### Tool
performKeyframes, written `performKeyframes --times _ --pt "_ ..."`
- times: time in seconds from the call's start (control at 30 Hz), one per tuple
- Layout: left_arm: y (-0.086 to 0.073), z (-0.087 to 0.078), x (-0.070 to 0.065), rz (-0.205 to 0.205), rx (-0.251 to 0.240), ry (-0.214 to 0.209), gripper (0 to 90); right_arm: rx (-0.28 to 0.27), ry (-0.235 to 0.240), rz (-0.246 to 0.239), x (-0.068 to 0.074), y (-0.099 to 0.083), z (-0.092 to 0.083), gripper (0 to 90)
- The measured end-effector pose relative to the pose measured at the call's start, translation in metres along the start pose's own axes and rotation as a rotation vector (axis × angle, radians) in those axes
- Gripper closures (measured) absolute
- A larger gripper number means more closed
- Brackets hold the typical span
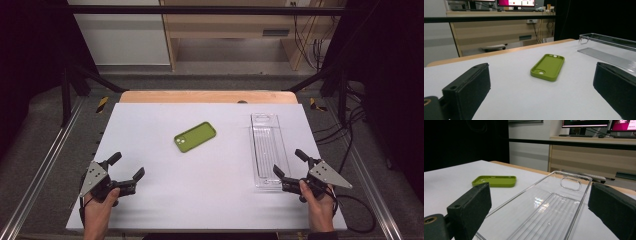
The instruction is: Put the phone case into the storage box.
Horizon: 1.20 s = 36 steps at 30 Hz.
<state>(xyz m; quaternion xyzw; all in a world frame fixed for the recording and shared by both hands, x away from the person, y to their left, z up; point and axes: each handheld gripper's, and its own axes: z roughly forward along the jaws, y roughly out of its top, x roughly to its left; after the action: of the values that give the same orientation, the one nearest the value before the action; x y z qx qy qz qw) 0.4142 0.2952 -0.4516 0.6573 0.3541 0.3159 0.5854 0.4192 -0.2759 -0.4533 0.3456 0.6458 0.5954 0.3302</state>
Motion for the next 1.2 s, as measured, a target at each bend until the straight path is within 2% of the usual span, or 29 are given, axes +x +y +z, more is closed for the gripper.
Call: performKeyframes --times 0.17,0.27,0.37,0.43,0.47,0.57,0.7,0.77,0.8,0.83,1.0,1.03,1.07,1.2 --pt "0.001 0.001 -0.004 0.007 0.01 -0.006 0.8 0.005 -0.001 -0.008 0.002 0.0 -0.002 4.7" --pt "0.001 0.002 -0.005 -0.009 0.015 -0.007 1.2 0.007 -0.005 -0.01 0.003 -0.001 -0.001 4.7" --pt "0.001 0.006 -0.009 -0.003 0.04 -0.009 1.5 0.008 -0.006 -0.008 0.003 -0.001 -0.001 4.6" --pt "0.004 0.015 -0.015 0.009 0.078 -0.018 1.6 0.007 -0.01 -0.009 0.003 -0.002 -0.003 4.6" --pt "0.004 0.015 -0.015 0.009 0.078 -0.018 1.6 0.006 -0.012 -0.008 0.003 -0.002 -0.003 4.6" --pt "0.01 0.028 -0.022 0.015 0.118 -0.027 2.2 0.006 -0.013 -0.009 0.003 -0.002 -0.003 4.6" --pt "0.02 0.048 -0.03 0.048 0.157 -0.062 2.5 0.007 -0.013 -0.011 0.004 -0.002 -0.002 4.5" --pt "0.024 0.058 -0.033 0.051 0.172 -0.075 2.7 0.01 -0.012 -0.014 0.004 -0.002 -0.002 4.5" --pt "0.027 0.068 -0.035 0.052 0.193 -0.088 2.9 0.011 -0.012 -0.019 0.004 -0.002 -0.002 4.5" --pt "0.027 0.068 -0.035 0.052 0.193 -0.088 3.1 0.011 -0.012 -0.019 0.004 -0.002 -0.002 4.5" --pt "0.032 0.101 -0.038 0.051 0.264 -0.07 4.9 0.011 -0.009 -0.019 0.004 -0.001 -0.002 4.2" --pt "0.032 0.101 -0.038 0.051 0.264 -0.07 4.9 0.011 -0.009 -0.019 0.004 -0.001 -0.002 4.2" --pt "0.033 0.11 -0.039 0.059 0.279 -0.072 4.9 0.008 -0.008 -0.019 0.004 -0.001 -0.002 4.1" --pt "0.034 0.125 -0.041 0.078 0.308 -0.079 4.8 0.009 -0.006 -0.017 0.005 -0.001 -0.002 3.7"
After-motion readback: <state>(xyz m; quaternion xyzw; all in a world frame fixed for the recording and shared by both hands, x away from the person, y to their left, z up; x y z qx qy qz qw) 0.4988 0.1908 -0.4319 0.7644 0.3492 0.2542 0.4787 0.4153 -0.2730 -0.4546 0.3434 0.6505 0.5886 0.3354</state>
